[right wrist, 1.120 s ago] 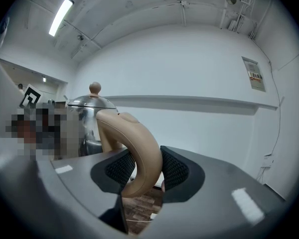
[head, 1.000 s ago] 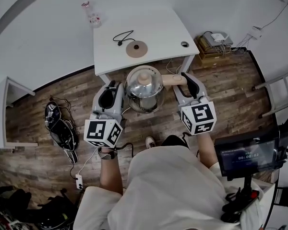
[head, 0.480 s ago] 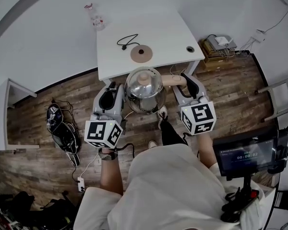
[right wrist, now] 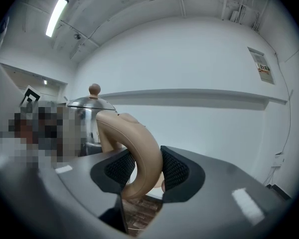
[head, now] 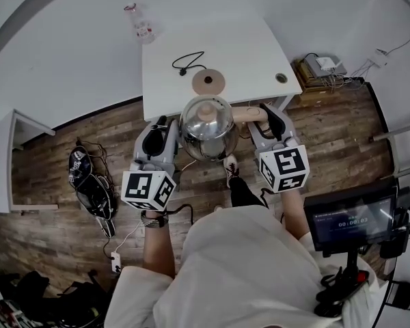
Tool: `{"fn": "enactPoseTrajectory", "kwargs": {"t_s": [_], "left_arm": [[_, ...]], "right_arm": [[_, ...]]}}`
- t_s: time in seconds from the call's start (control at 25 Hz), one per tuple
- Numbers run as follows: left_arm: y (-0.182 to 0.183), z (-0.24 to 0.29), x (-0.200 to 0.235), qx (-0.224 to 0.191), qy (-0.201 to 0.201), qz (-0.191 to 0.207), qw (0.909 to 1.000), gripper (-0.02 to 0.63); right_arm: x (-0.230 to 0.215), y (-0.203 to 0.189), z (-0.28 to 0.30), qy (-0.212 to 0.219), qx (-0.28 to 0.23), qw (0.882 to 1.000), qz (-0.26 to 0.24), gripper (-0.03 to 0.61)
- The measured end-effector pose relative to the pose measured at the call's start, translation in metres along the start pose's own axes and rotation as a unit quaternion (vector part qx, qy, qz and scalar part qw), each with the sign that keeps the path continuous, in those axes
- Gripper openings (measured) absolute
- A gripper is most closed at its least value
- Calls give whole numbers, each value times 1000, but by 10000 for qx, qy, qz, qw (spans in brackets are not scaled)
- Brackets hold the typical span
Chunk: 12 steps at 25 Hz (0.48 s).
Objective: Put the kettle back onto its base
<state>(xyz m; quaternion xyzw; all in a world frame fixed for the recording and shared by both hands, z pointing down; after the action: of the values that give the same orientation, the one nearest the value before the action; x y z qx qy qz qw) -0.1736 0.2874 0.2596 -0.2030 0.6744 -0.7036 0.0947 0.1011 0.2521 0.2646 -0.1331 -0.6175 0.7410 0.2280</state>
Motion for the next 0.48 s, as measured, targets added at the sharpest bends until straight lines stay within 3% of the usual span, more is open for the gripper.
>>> {"fn": "enactPoseTrajectory", "kwargs": {"t_s": [0.48], "left_arm": [[-1,77,39,80,89,-35,9999,98]], "right_arm": [[-42,6,82,142,62,9999,12,160]]}}
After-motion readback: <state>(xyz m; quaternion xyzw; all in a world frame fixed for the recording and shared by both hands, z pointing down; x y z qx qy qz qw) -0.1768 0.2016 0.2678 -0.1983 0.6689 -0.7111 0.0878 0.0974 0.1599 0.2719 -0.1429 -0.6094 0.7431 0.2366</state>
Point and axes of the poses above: the fingertips, and each gripper's own axes: z forward along the fingers, x to its left, y out of its top, the point moved 9 cm from there along -z, backward along the fingers, and after that the axes turned 1 degree about -z, right-handed, at the moved point
